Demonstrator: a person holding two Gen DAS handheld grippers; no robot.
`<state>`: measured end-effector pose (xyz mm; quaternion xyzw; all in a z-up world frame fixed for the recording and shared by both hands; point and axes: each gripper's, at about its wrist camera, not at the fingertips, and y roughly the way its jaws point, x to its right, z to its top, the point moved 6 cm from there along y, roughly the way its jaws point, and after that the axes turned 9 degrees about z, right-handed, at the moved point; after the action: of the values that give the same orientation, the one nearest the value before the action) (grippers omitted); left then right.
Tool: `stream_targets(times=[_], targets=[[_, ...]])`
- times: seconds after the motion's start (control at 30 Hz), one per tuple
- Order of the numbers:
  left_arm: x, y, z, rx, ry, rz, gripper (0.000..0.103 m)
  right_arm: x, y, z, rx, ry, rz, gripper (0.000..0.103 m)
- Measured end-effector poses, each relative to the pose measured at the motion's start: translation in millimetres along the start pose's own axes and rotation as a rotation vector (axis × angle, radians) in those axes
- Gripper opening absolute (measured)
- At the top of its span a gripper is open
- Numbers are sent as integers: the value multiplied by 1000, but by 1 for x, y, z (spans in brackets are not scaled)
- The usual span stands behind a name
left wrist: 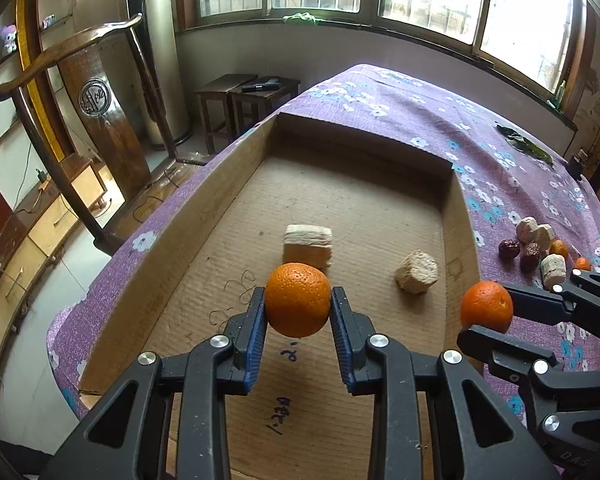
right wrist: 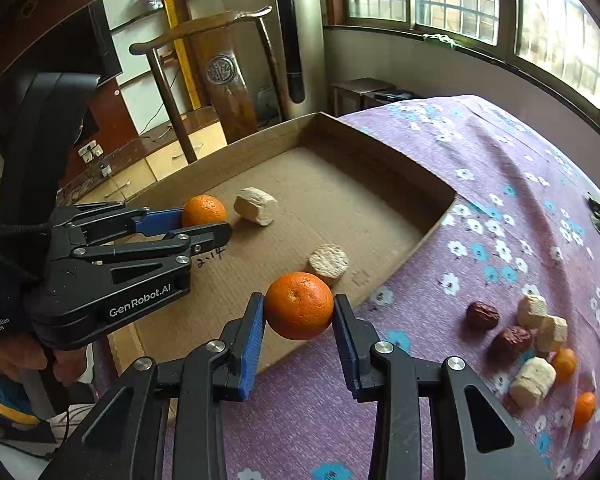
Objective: Organize fruits
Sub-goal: 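Lower orange into box, open left tool while right tool releases its orange, then move the left tool back and grasp another white fibrous yam chunk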
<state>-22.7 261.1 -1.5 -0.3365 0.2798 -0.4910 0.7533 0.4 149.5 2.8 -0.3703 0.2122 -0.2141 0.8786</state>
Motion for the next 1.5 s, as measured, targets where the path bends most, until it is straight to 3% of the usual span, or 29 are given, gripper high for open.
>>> stream_targets(times=[0.33, 0.6, 0.63, 0.77, 0.87, 0.97, 1.17, 1.33, 1.5], targets=[[-4, 15, -4, -38, -18, 8, 30, -6, 39, 5, -71, -20, 26, 38], [-5, 18, -5, -36, -34, 37, 31, -6, 43, 5, -69, -25, 1, 38], [-5, 18, -4, -35, -37, 41, 32, -7, 43, 4, -69, -26, -9, 38], [-6, 12, -3, -11, -63, 46, 64, -9, 37, 1, -75, -26, -21, 38], [-5, 7, -2, 9, -60, 64, 67, -8, 22, -2, -42, -20, -20, 42], [1, 1, -2, 12, -58, 49, 69, -6, 6, -6, -10, -13, -32, 54], [18, -21, 2, 72, -48, 34, 82, 9, -29, -22, 32, 22, -72, 58], [49, -35, 1, 87, -14, -18, 85, 31, -60, -40, 67, 76, -126, 69], [88, -46, -4, 92, 39, -69, 86, 51, -90, -63, 101, 138, -177, 69]])
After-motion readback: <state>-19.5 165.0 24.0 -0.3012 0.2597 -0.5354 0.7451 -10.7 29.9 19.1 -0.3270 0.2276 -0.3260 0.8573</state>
